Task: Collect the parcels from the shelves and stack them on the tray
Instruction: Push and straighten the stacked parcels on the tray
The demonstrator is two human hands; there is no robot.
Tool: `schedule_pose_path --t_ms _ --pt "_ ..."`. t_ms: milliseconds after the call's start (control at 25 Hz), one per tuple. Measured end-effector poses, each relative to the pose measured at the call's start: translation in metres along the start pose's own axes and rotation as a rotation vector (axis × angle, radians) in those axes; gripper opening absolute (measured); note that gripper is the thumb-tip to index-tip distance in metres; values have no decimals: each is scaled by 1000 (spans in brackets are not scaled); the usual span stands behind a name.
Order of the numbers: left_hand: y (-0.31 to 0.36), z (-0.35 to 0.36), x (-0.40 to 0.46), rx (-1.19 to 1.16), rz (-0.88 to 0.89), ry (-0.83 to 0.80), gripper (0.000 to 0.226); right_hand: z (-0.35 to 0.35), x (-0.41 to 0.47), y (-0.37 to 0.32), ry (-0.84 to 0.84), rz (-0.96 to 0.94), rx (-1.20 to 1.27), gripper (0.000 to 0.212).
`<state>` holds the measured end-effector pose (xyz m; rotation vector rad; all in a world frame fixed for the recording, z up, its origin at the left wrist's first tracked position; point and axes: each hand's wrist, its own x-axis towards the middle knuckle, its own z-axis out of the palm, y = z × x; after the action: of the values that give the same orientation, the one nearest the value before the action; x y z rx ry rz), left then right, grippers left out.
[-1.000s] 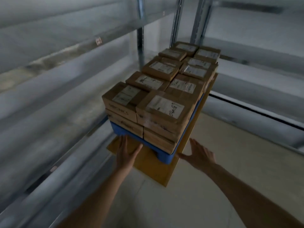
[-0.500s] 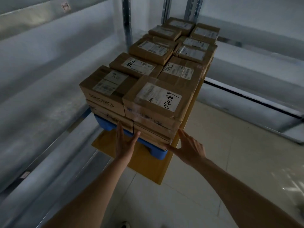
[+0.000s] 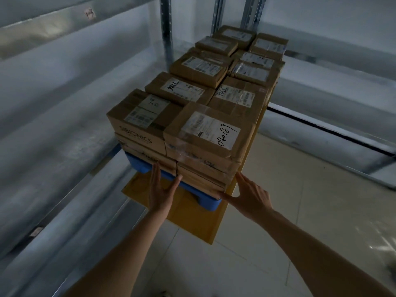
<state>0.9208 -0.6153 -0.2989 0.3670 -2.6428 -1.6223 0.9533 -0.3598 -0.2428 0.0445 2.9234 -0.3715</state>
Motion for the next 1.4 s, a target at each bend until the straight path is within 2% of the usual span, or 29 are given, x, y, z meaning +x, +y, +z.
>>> schedule_pose_path --t_ms 160,360,480,600,800,1040,1200,1400 --pt "-10 -40 21 45 -59 34 110 3 1 4 17 18 -8 115" --pt "-22 -90 66 92 -80 37 116 4 0 -8 37 53 -8 111" --pt "-27 -106 89 108 -90 11 109 9 1 -15 10 87 -19 114" --pt "-31 -114 107 88 -115 -32 112 18 2 -18 11 132 -6 114" --pt "-41 -122 134 26 -52 -87 113 20 0 -28 3 192 -18 106" --pt "-37 -124 141 2 65 -127 92 26 5 -32 -4 232 -6 107" --pt "-47 -124 147 -77 58 -162 95 24 6 -32 -4 258 -62 96" --pt "-47 -122 144 -109 57 -161 93 22 4 -30 -22 280 -74 94"
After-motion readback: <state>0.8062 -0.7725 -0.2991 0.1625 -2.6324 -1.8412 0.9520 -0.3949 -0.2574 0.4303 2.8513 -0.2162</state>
